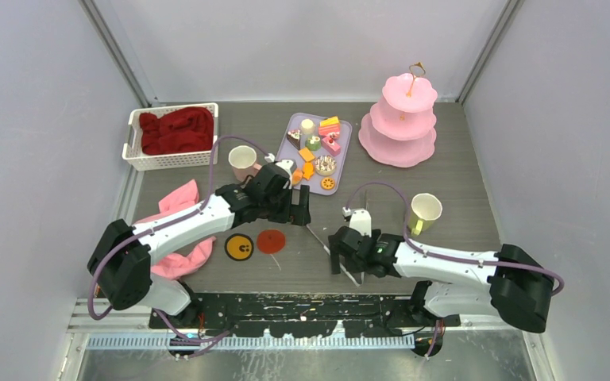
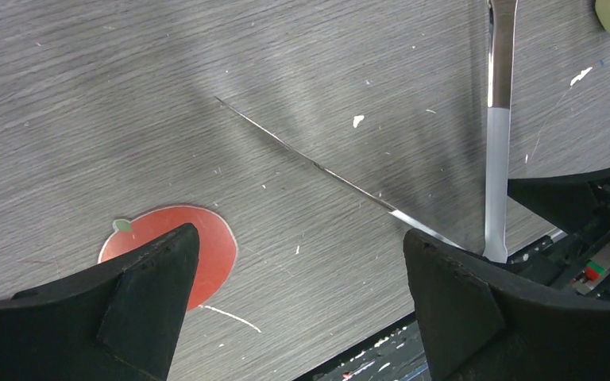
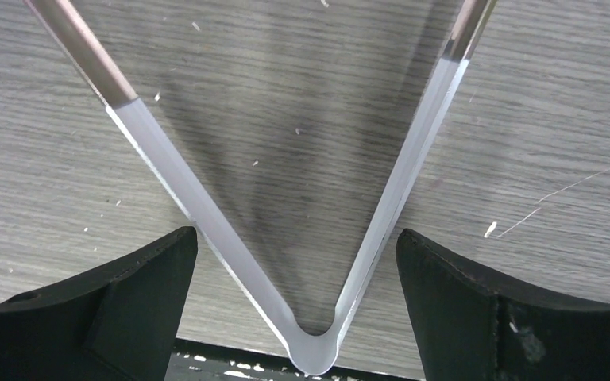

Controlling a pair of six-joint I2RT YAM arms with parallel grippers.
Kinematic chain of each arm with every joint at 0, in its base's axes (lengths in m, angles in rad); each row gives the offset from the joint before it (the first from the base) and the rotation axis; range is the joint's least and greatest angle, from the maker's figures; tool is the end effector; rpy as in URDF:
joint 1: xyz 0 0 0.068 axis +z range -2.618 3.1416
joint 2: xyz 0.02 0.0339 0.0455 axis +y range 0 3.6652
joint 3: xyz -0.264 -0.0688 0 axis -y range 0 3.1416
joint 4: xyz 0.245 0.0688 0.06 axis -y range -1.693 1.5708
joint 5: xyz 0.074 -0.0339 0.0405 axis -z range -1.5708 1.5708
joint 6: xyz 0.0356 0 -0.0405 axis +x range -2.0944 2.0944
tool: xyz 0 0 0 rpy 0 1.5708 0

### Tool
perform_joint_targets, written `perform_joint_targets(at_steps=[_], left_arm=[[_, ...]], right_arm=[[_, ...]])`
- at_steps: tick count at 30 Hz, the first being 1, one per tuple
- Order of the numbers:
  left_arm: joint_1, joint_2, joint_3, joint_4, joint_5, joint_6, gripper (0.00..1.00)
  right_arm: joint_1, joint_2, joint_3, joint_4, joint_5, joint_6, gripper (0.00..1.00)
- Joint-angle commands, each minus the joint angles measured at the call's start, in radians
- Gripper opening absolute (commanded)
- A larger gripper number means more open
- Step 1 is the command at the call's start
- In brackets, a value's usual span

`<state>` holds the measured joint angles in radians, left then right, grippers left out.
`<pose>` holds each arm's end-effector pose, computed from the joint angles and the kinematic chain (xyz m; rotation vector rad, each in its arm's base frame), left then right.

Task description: Serve the afternoon tea

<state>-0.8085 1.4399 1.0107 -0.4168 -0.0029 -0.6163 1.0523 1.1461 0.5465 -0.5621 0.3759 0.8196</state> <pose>0.2114 -0.2212 0.2458 0.2405 2.5094 -0.6220 0.1055 0.1585 0.1670 -0.1998 2.5923 0.1409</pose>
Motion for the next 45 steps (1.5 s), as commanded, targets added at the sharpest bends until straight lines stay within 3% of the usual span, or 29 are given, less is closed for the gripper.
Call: perform_joint_targets(at_steps=[1,7,12,21,24,30,33,40,45], left_arm=[[0.005,-0.026,0.02,0.031,0.026,0.021,0.99],[0.004,-0.024,0.019,0.024,0.032,0.031,0.99],[0.005,-0.038,0.008,0.021,0.029,0.039,0.99],[0.004,-0.033,0.008,0.025,0.028,0.038,0.99],[0.004,-0.034,0.006,0.024,0.024,0.038,0.99],[0.004,-0.046,0.005,0.014,0.006,0.046,0.99],[0.004,-0.047,0.009,0.007,-0.003,0.051,0.99],[0.004,-0.058,0.009,0.0,-0.012,0.053,0.99],[0.008,-0.067,0.014,-0.009,-0.032,0.064,0.99]], right_arm=[[0.006,0.037,0.037,0.043,0.1,0.013,1.0],[0.006,0.16,0.07,0.104,0.164,0.013,1.0],[0.005,0.165,0.004,0.186,0.147,0.022,0.98],[0.004,0.098,-0.045,0.17,0.119,0.039,0.52],[0.005,0.083,-0.052,0.159,0.099,0.049,0.45],[0.006,0.06,-0.037,0.101,0.088,0.067,0.21],[0.009,0.056,-0.02,0.069,0.095,0.062,0.15],[0.008,0.021,-0.01,0.027,0.116,0.05,0.19],[0.009,0.003,0.019,-0.005,0.151,0.027,0.53]])
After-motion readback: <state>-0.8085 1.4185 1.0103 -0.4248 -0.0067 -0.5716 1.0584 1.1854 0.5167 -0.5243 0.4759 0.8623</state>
